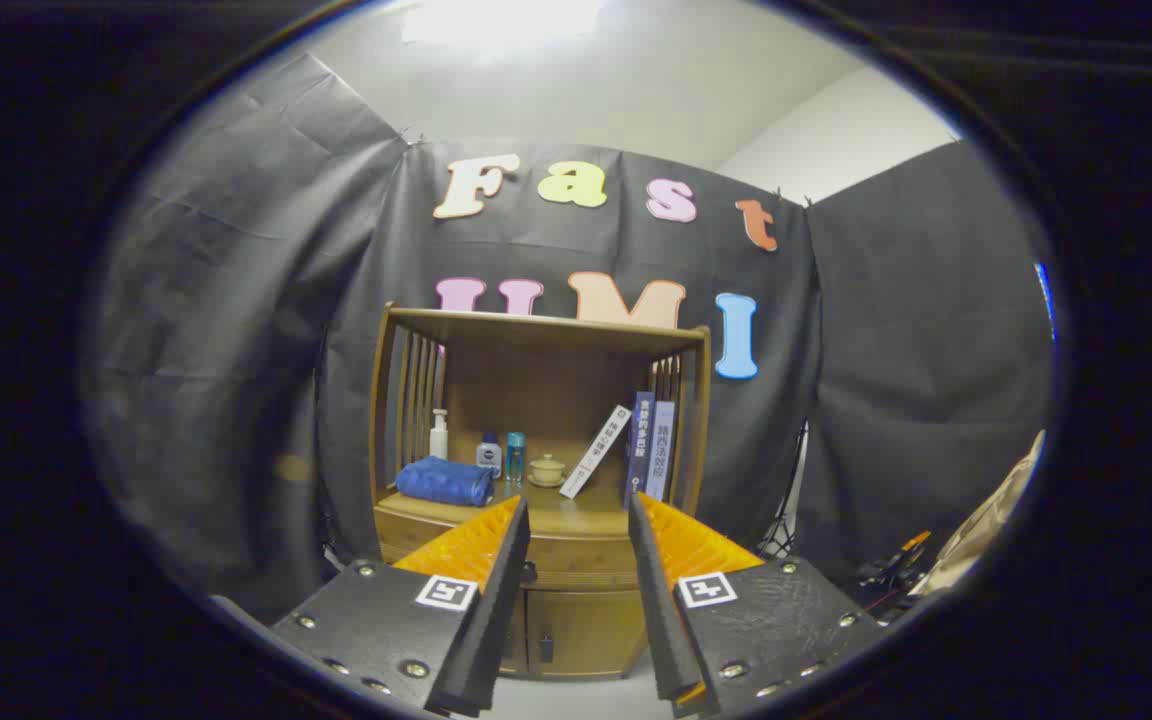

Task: Pull open the drawer, take out the items inside it, and place them on the countertop above the cabinet.

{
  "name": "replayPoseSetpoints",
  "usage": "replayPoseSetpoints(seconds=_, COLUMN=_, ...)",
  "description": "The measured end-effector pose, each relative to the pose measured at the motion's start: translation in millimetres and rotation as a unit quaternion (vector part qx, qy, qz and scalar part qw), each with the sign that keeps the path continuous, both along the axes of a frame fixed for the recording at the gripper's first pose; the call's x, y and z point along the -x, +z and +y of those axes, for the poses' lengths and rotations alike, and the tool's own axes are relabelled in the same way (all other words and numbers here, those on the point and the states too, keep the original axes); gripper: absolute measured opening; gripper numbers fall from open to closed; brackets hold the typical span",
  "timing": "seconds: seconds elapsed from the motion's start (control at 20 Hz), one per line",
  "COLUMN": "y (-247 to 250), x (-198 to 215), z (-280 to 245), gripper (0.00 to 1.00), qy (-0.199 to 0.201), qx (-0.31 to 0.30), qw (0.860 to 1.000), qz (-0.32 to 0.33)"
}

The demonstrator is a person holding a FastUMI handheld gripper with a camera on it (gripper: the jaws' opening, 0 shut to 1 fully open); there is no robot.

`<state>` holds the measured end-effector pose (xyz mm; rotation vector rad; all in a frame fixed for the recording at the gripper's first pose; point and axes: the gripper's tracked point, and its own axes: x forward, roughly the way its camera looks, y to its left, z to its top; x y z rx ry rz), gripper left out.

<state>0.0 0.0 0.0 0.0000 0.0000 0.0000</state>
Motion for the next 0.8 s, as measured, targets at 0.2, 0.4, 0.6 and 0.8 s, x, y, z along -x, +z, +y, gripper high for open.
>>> replayPoseSetpoints(seconds=0.2, y=16, x=4, z=9, gripper=0.58, qy=0.013, qx=-0.006, qw=1.0, qz=-0.024)
replayPoseSetpoints(seconds=0.4, y=11, x=3, z=6, gripper=0.58, qy=0.009, qx=-0.016, qw=1.0, qz=-0.016)
replayPoseSetpoints(seconds=0.6, y=5, x=4, z=1, gripper=0.59, qy=-0.002, qx=-0.013, qw=1.0, qz=-0.002)
replayPoseSetpoints(seconds=0.8, y=2, x=11, z=-6, gripper=0.58, qy=-0.014, qx=-0.019, qw=1.0, qz=0.001)
